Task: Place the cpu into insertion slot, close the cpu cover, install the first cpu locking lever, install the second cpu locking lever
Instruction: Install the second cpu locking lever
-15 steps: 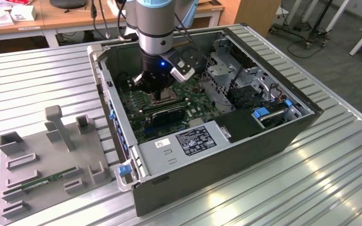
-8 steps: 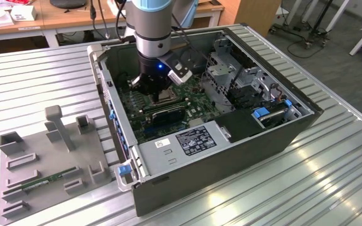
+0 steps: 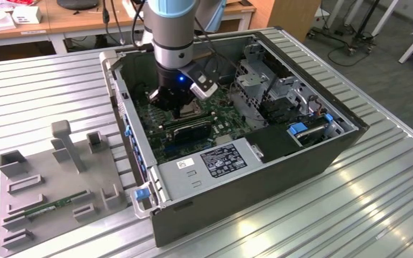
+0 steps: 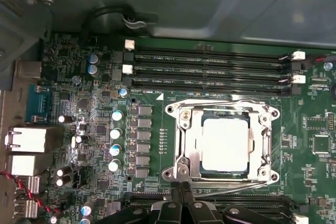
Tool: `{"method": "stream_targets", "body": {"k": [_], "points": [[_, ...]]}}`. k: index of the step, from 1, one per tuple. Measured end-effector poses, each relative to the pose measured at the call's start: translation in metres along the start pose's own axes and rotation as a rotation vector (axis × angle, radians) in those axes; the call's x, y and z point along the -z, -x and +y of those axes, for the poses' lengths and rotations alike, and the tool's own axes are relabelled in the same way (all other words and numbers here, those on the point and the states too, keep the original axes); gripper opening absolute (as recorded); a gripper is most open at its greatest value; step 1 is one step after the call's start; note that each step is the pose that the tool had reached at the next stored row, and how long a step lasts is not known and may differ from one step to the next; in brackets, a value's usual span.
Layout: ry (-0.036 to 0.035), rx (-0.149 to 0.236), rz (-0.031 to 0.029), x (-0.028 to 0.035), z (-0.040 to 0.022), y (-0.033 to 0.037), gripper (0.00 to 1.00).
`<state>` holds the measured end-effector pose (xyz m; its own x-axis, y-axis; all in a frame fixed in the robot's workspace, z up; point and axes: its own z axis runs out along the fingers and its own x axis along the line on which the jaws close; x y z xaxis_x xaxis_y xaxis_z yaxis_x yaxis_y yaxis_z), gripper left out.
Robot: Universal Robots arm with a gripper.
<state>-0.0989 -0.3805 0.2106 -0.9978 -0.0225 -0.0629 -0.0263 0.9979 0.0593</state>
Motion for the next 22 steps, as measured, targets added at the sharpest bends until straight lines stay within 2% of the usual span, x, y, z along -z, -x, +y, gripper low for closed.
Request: {"method": "stream_targets", "body": {"k": [4, 22], "points": [[0.0000, 0.000, 0.0000, -0.0029, -0.0001, -0.0008, 0.11], [0.0014, 0.000, -0.0001, -0.0062, 0.0001, -0.0046, 0.11]]}}
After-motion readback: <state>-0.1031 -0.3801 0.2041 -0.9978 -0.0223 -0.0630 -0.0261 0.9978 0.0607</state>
